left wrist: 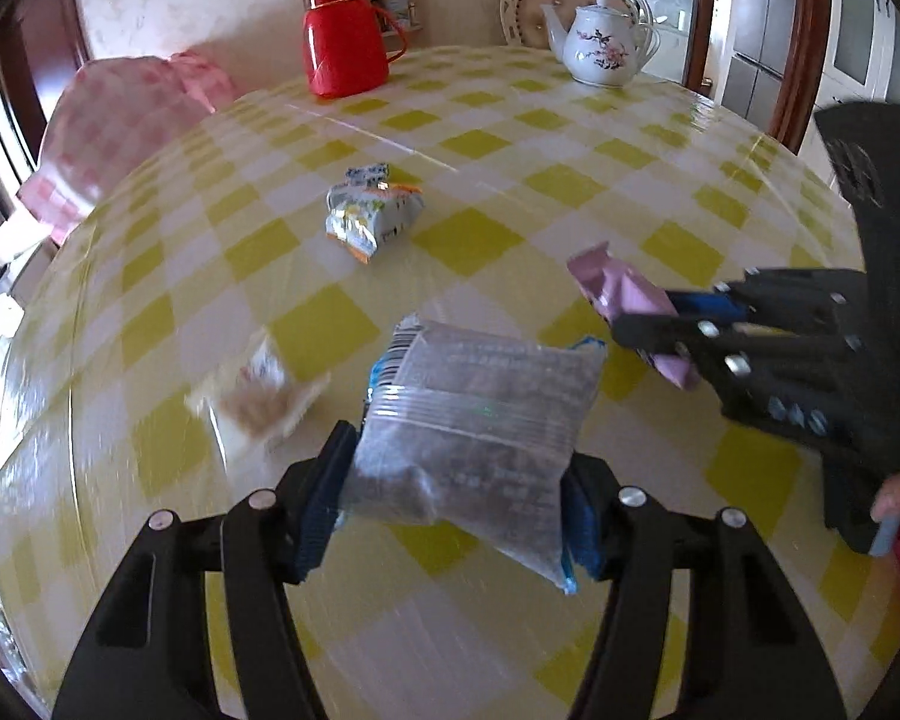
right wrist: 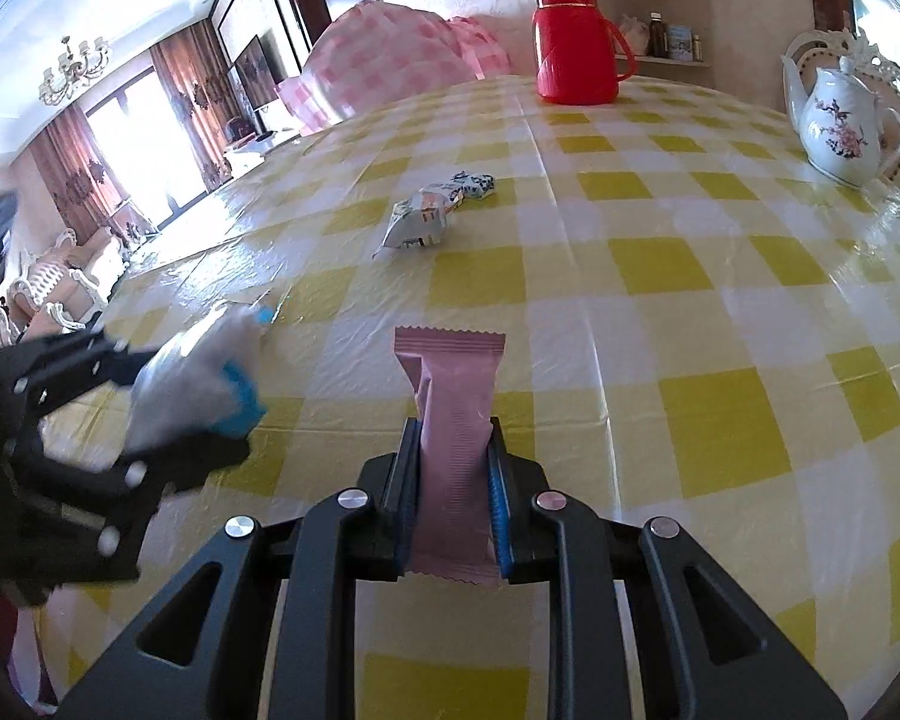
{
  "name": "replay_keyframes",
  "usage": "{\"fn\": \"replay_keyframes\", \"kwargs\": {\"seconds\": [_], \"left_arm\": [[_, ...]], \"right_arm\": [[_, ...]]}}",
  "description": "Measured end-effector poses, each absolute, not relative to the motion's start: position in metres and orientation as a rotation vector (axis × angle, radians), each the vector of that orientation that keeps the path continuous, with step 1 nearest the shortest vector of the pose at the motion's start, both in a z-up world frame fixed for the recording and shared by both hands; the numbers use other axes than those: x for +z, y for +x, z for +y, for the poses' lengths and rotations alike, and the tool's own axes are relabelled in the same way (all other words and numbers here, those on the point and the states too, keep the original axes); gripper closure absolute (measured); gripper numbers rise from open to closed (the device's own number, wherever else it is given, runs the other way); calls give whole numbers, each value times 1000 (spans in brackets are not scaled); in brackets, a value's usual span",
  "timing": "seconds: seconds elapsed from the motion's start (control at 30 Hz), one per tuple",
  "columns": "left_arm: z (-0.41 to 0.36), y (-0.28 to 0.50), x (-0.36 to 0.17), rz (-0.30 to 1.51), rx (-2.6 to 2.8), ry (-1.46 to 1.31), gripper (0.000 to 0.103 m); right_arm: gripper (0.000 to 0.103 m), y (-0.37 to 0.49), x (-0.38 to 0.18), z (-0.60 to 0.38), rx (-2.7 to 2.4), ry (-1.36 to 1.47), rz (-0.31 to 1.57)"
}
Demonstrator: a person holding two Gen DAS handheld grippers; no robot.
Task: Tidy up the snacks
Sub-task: 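Grasp the clear bag of dark snacks with the left tool while the right tool holds the pink bar, then carry both packets over the purple-rimmed box and open both tools to drop them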
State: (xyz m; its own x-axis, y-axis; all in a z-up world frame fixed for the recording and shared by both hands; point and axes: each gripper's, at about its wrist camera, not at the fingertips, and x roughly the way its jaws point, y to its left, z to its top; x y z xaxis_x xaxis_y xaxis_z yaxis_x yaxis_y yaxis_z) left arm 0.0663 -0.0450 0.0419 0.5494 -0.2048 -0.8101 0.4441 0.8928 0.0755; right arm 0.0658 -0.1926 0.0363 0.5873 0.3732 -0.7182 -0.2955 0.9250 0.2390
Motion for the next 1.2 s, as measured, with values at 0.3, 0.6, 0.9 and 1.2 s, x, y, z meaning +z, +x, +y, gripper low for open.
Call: {"fn": "replay_keyframes", "kwargs": {"seconds": [0.3, 0.6, 0.9, 1.2], "left_arm": [[-16, 13, 34, 933, -354, 205, 41], [25, -24, 30, 954, -263, 165, 41], [62, -56, 32, 946, -165, 116, 41], [108, -99, 32, 963, -76, 96, 41]], "right_arm": [[82, 45, 38, -189, 404, 108, 843], [82, 25, 44, -183, 431, 132, 834], [82, -9, 46, -136, 557, 90, 852], [82, -58, 51, -54, 738, -4, 866]]}}
